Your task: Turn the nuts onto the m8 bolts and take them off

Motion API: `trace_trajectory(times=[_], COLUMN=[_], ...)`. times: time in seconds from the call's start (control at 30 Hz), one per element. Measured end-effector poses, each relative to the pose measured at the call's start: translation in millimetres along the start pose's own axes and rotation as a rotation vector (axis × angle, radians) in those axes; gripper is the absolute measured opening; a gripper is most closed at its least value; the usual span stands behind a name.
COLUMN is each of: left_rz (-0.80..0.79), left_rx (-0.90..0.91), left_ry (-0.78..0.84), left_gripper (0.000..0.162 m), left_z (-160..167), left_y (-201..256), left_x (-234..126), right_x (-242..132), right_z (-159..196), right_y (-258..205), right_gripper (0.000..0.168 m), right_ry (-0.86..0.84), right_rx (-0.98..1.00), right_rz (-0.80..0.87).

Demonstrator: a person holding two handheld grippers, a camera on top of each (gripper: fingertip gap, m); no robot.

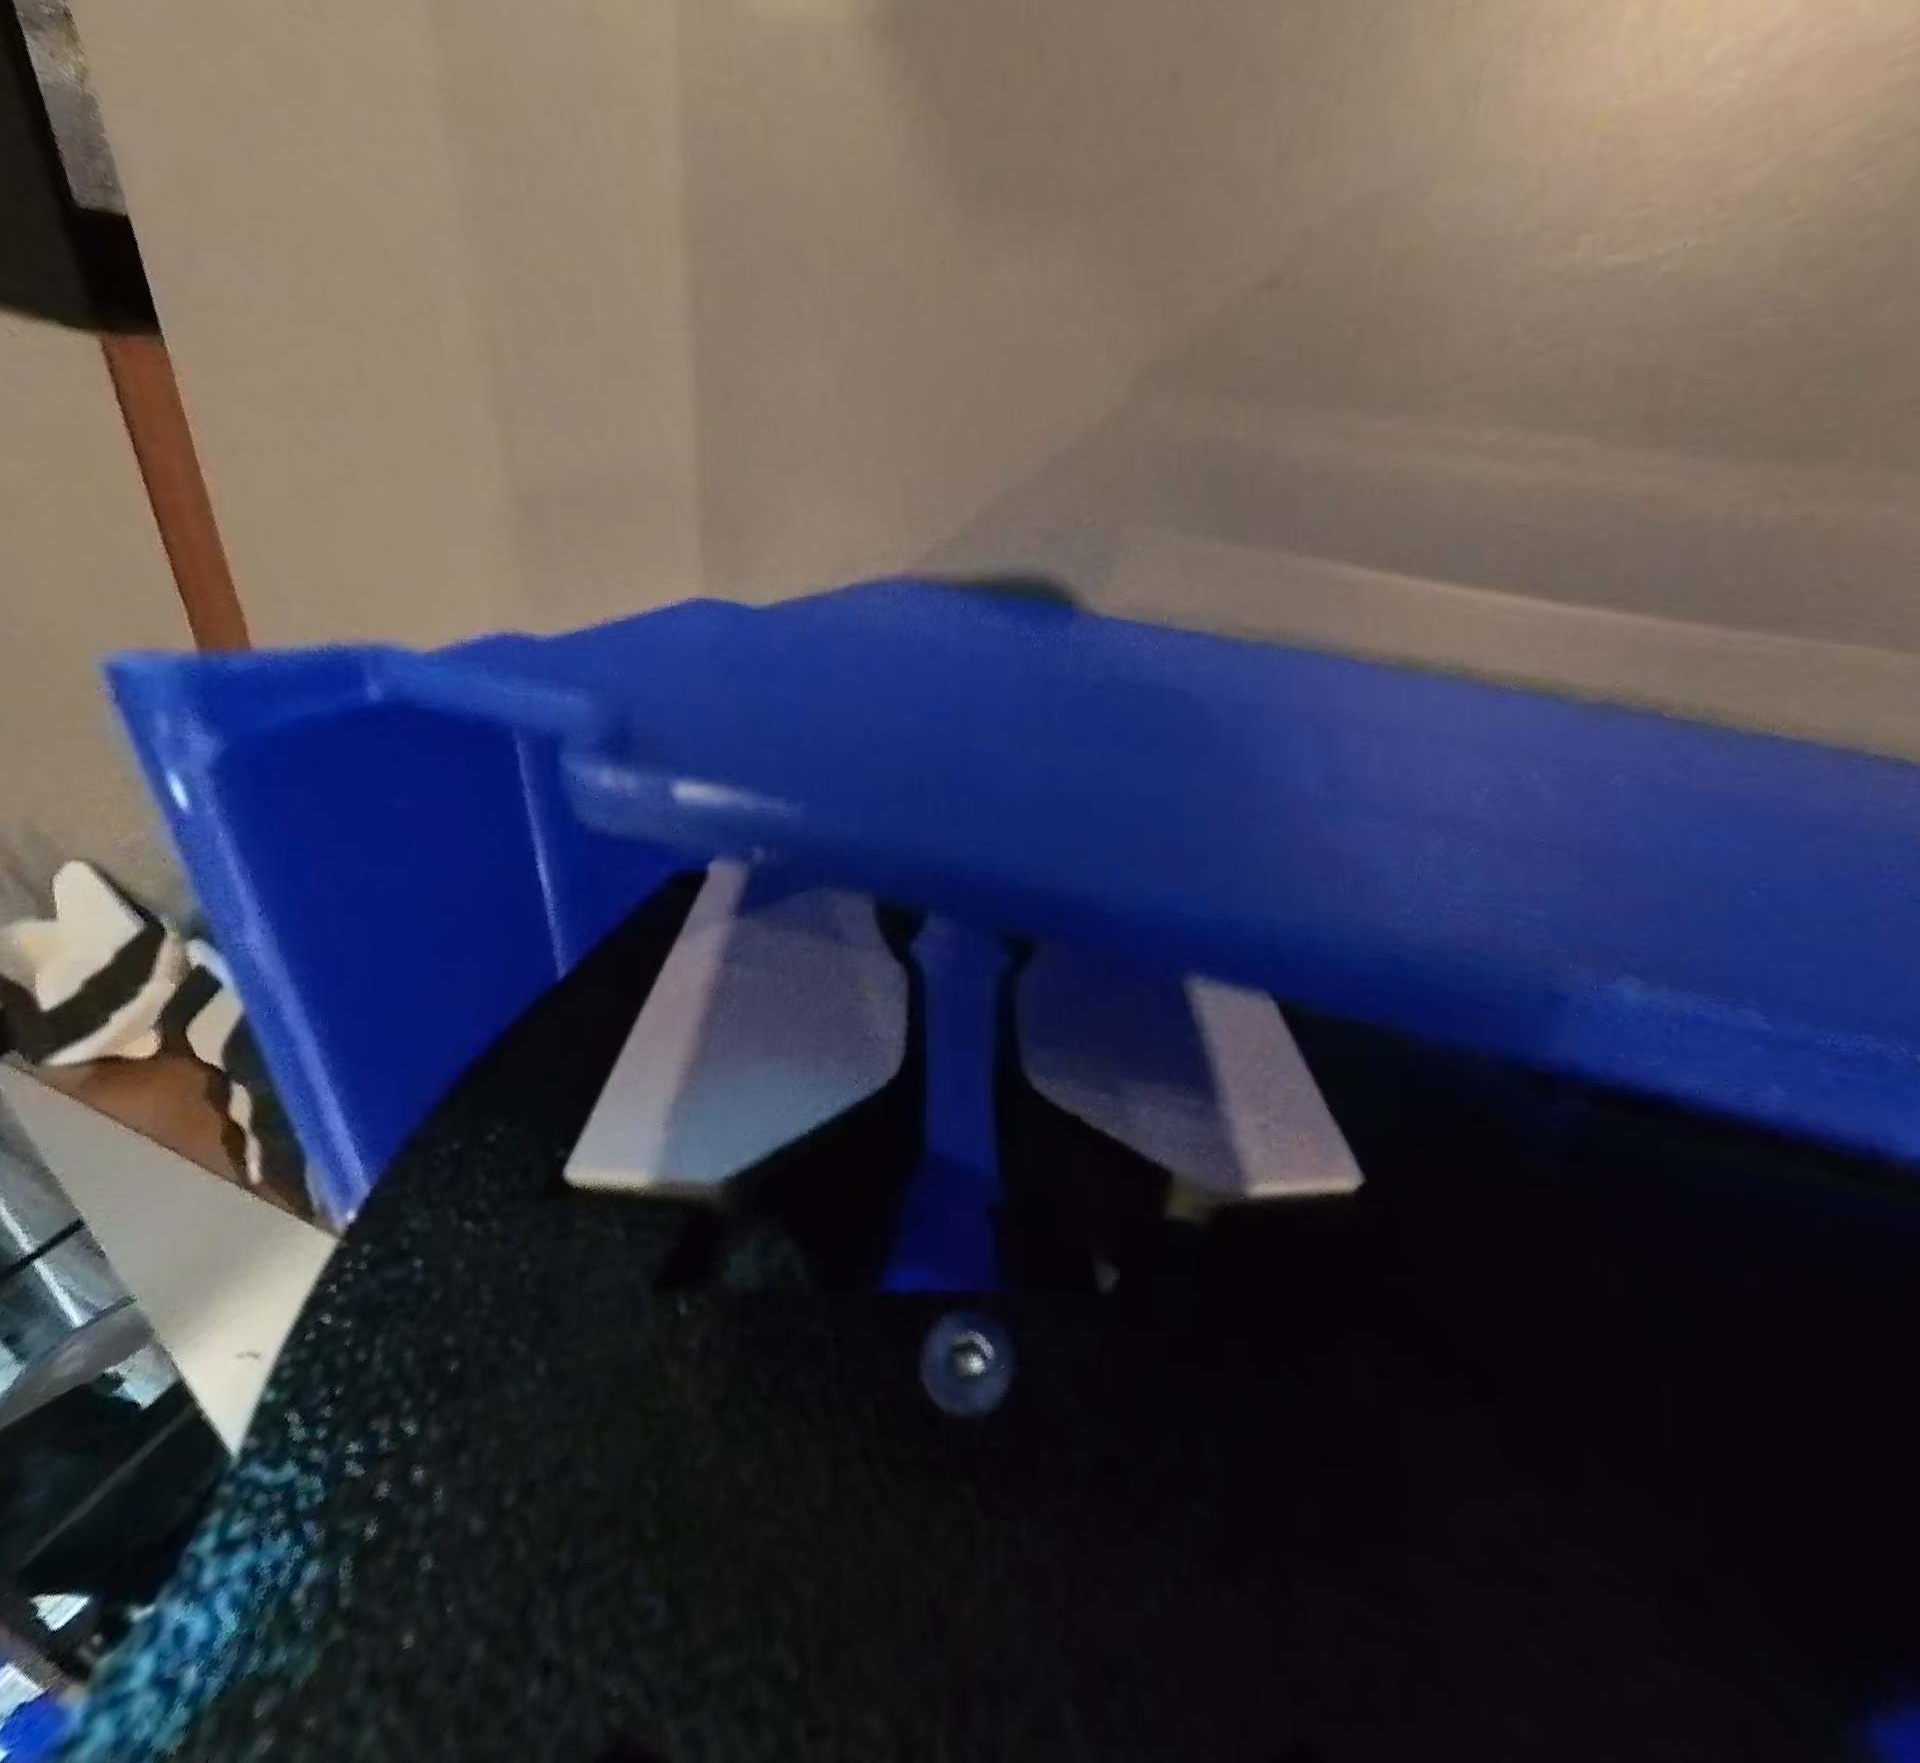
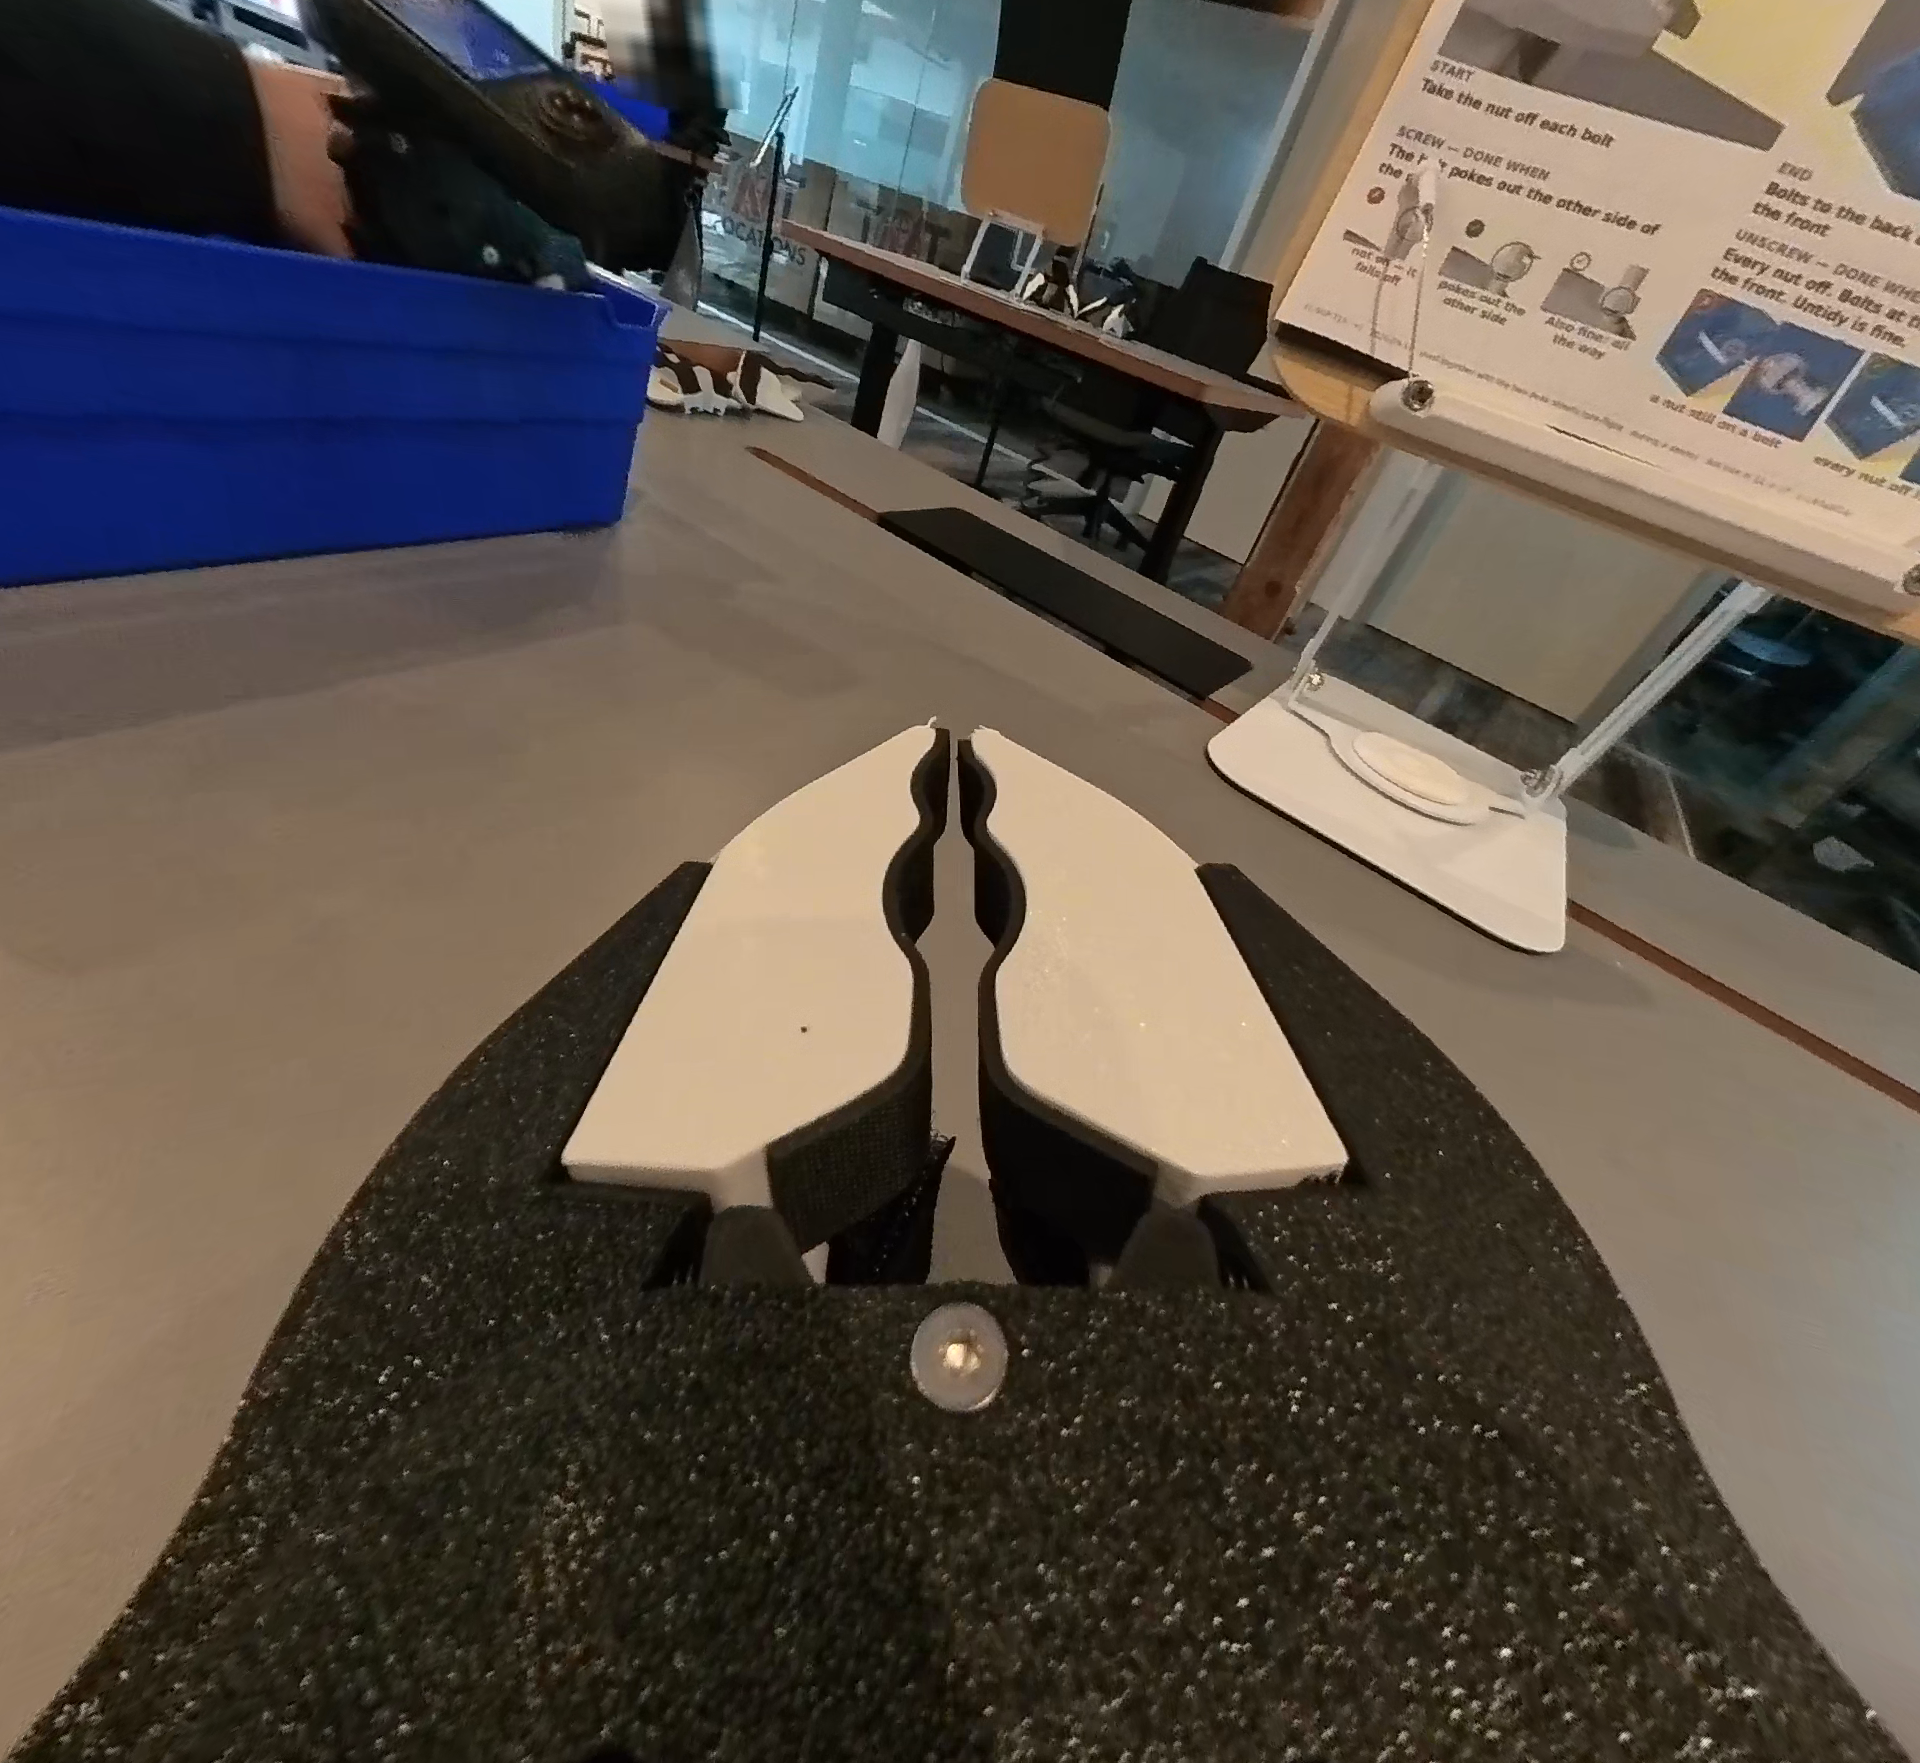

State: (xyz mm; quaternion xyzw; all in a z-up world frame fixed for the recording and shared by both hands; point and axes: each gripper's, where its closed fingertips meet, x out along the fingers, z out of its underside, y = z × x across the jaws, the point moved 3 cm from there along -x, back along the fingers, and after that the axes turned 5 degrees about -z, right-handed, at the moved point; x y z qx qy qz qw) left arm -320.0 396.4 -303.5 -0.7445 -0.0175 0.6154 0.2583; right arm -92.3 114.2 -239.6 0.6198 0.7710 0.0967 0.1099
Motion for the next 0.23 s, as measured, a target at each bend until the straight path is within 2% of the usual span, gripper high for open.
trace_trajectory(times=[0.03, 0.23], left_rz=[-0.003, -0.063], left_rx=[-0.010, -0.074], left_ry=[0.001, 0.060], left_gripper=[0.008, 0.007], left_z=[3.2, 17.9], left_y=[0.9, 3.5], left_x=[-1.8, -35.4], right_x=[-0.1, 0.0], right_z=[0.0, -0.3], right_y=[0.1, -0.3], right_gripper=[0.001, 0.001], right_ry=[0.001, 0.002], right_rx=[0.002, 0.011], right_rz=[-0.001, -0.005])
